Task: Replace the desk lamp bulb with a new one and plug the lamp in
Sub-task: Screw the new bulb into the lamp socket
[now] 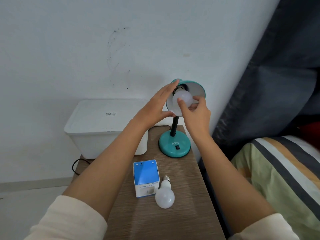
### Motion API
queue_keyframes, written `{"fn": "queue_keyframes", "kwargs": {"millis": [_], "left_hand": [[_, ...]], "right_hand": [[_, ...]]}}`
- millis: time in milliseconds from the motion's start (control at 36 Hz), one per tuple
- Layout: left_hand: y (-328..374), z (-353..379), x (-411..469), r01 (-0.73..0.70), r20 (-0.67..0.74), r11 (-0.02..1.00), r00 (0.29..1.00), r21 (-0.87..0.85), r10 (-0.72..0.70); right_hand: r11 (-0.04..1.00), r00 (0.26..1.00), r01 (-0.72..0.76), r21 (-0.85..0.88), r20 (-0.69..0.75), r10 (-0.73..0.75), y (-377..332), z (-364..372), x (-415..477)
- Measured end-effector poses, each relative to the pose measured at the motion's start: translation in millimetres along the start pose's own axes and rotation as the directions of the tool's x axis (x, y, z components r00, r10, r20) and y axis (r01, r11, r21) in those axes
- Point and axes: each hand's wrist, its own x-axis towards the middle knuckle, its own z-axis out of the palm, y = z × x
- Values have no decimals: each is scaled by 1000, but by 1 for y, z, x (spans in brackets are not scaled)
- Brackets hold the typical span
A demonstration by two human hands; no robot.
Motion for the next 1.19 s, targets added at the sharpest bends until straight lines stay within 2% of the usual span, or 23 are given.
{"fn": "queue_keyframes", "kwargs": {"millis": [139,250,417,528,667,806,917,1056,1194], "left_hand": [[0,1,-1,1,-5,1000,1000,-10,-1],[-1,0,0,12,-3,1000,1000,-1,-12],[-1,0,0,17,5,1000,1000,-10,-17],[0,-1,0,34,9,999,999,-25,-33],[1,0,0,9,-2,1000,1000,-29,-9],[1,0,-1,24,0,999,1000,-32,-24],[2,0,-2,18,1,999,1000,-31,-18],[1,-1,-1,42,10,999,999,-18,-41],[2,1,0,20,14,999,1000,-34,-19]], "right_hand": [[996,998,67,-60,15,-66,2,4,-2],[1000,1000,-4,11,10,4,4,2,0],[999,998,52,-9,36,-52,0,1,-1],[1000,999,0,17,53,-1,1,-1,3],[997,996,64,-52,69,-60,-1,1,0],[999,999,12,-41,42,-11,0,2,0],[992,996,79,-102,39,-75,-3,3,-1],[997,1000,-2,-75,17,4,-4,-3,4],[983,995,99,-153,25,-96,-4,1,0]]}}
